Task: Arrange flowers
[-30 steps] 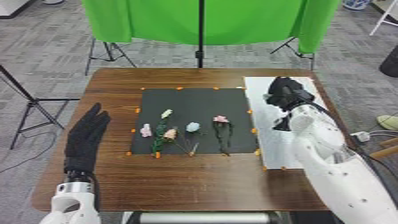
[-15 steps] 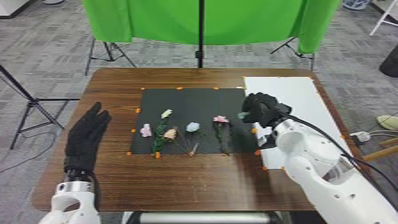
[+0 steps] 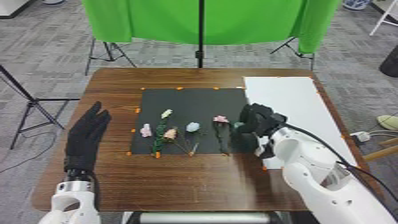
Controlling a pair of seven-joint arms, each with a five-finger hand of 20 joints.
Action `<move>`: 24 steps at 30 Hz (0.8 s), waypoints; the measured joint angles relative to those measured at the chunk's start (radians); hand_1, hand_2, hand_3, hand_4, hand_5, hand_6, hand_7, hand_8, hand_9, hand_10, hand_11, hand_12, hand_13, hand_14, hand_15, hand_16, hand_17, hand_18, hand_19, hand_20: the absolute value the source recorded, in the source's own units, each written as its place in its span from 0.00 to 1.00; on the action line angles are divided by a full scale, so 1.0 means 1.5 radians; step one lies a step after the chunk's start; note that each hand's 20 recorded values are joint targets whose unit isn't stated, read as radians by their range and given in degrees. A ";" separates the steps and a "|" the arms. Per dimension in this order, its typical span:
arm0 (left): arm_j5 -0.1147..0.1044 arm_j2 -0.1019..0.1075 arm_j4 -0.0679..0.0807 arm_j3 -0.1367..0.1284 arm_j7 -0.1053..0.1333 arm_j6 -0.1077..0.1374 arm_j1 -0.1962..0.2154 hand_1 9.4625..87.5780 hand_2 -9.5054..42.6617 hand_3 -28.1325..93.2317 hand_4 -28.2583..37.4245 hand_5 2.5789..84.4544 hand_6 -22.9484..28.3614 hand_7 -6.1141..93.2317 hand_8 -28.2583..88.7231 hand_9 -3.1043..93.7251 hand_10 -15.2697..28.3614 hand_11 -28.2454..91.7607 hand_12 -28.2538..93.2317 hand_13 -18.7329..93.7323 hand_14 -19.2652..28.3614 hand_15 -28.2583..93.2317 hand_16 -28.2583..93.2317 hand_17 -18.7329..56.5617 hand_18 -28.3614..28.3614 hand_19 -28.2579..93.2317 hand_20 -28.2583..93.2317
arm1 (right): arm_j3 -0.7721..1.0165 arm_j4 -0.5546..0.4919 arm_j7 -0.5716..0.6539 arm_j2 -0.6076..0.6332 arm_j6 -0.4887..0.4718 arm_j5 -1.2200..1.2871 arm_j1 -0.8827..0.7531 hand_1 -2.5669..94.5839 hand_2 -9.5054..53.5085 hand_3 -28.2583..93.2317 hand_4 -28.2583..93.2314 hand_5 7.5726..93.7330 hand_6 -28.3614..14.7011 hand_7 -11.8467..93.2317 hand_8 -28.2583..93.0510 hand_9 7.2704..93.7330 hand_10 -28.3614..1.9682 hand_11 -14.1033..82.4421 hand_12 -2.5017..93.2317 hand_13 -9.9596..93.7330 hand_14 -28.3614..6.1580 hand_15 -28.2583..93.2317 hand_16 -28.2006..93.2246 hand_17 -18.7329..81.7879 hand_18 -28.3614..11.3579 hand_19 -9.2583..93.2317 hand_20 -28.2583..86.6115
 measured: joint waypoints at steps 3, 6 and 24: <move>0.000 -0.001 0.000 -0.001 0.002 -0.007 0.000 0.15 0.11 0.79 0.09 0.46 0.49 0.13 0.20 0.43 0.62 0.32 0.34 0.42 0.72 0.29 0.27 0.30 0.73 0.25 0.39 | 0.004 0.000 -0.001 -0.003 -0.011 -0.001 -0.003 0.50 0.00 0.73 0.10 0.72 0.66 0.26 0.19 0.85 0.56 0.35 0.24 0.97 0.78 0.71 0.51 0.84 0.49 1.00 0.72; 0.001 -0.001 0.002 -0.002 0.004 -0.014 0.000 0.15 0.10 0.79 0.09 0.46 0.49 0.13 0.20 0.43 0.62 0.32 0.34 0.42 0.71 0.29 0.27 0.30 0.73 0.25 0.39 | 0.009 -0.001 -0.003 -0.004 -0.020 -0.004 -0.006 0.47 0.00 0.73 0.10 0.69 0.65 0.25 0.17 0.84 0.55 0.34 0.24 0.97 0.78 0.71 0.51 0.84 0.49 1.00 0.72; 0.005 -0.001 0.003 -0.003 0.004 -0.024 0.000 0.15 0.09 0.79 0.09 0.46 0.49 0.13 0.20 0.43 0.62 0.32 0.34 0.43 0.72 0.29 0.27 0.30 0.73 0.25 0.39 | 0.046 -0.013 -0.012 -0.012 -0.052 -0.010 -0.016 0.36 0.00 0.68 0.11 0.63 0.63 0.23 0.18 0.80 0.49 0.36 0.25 0.96 0.75 0.72 0.51 0.82 0.46 1.00 0.72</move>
